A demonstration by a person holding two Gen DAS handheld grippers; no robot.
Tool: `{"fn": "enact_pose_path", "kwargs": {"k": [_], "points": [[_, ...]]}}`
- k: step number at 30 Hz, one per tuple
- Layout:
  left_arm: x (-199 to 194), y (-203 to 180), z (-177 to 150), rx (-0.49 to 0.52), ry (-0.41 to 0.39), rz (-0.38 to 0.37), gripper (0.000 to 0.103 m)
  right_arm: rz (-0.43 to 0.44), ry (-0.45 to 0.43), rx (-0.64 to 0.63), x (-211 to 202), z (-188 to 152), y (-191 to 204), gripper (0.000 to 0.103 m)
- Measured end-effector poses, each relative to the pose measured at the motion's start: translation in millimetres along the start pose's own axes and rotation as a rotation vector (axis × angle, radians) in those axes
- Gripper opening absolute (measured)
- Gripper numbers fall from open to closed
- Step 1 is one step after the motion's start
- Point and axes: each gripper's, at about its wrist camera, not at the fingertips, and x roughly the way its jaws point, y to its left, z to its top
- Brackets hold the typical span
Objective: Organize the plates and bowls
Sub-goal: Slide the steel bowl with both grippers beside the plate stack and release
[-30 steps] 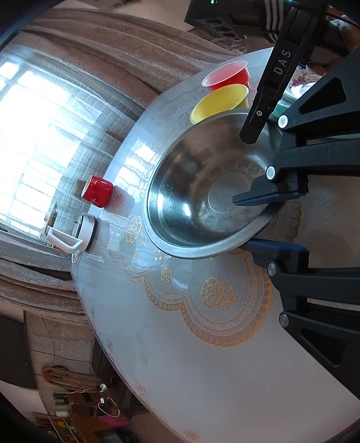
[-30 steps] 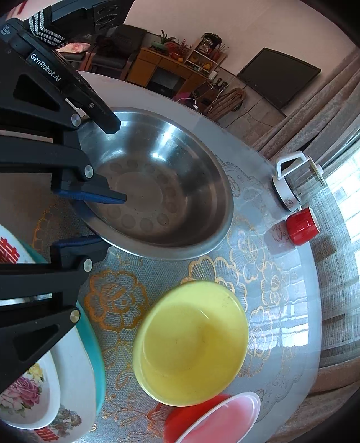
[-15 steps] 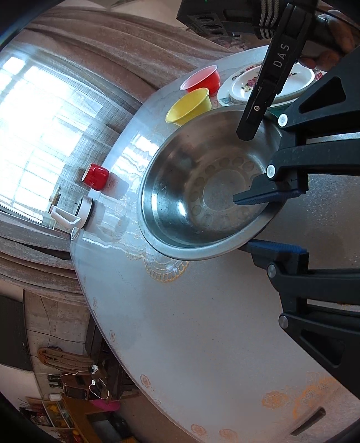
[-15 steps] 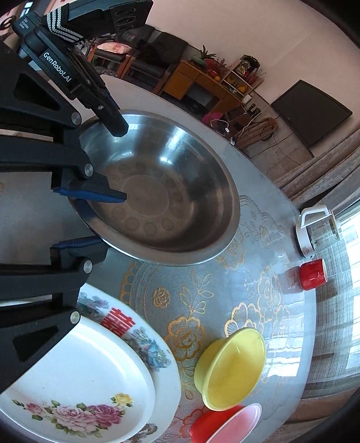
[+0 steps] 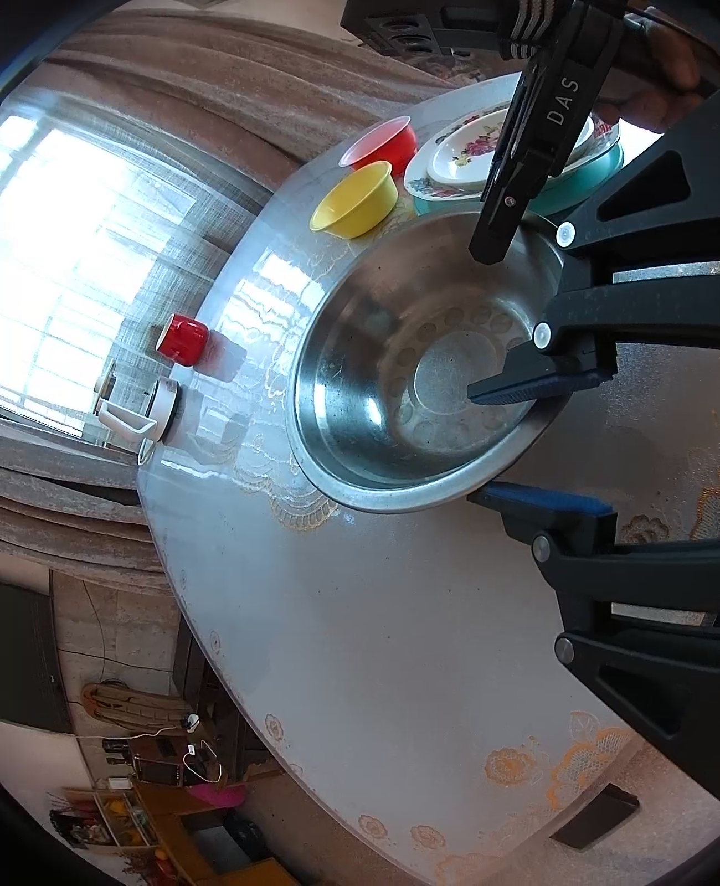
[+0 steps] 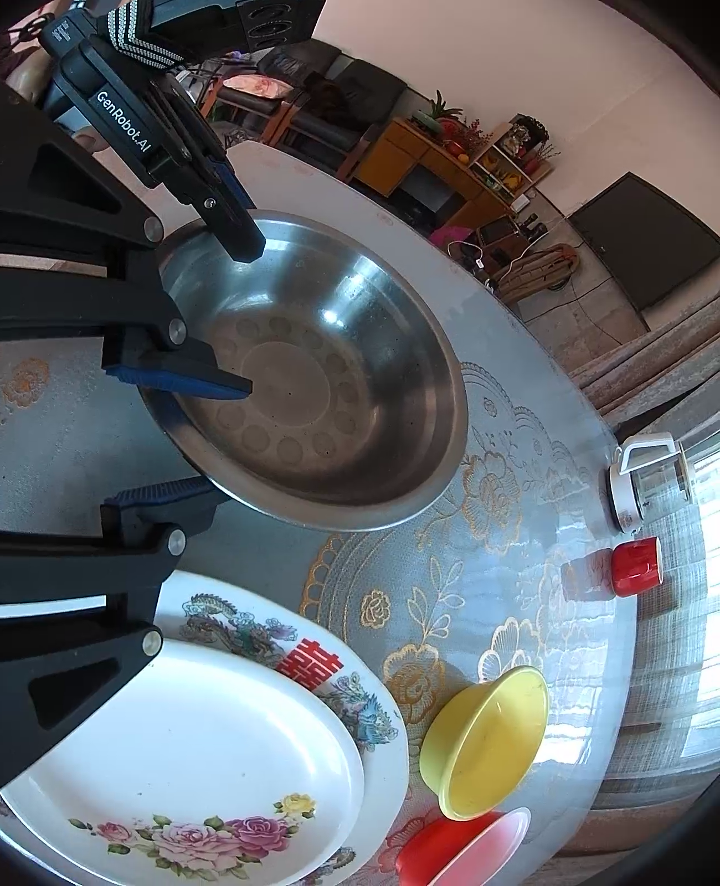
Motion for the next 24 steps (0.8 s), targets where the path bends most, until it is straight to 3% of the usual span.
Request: {"fn": "enact_pose_path", "kwargs": {"k": [8,14,19,24], "points": [[-19,4,7,0.053,-0.101,0.088,0.03,-0.012,-0.073,0.007,-24,-4,-19,0.033],[-19,-12,26,0.079,-0.128,0.053,0.031,-0.011,-0.194,0.116,-58,-2,-61,0.033],[-7,-50,42,0.142,-0.101,-0.013,0.031,-0.051,-0.257,0.286,-77,5,-110,0.033],[26,-95,62,0.169,-0.026,-0.055,0.031,-0.112,-0.27,0.393,-79,19,-151,0.031]]}}
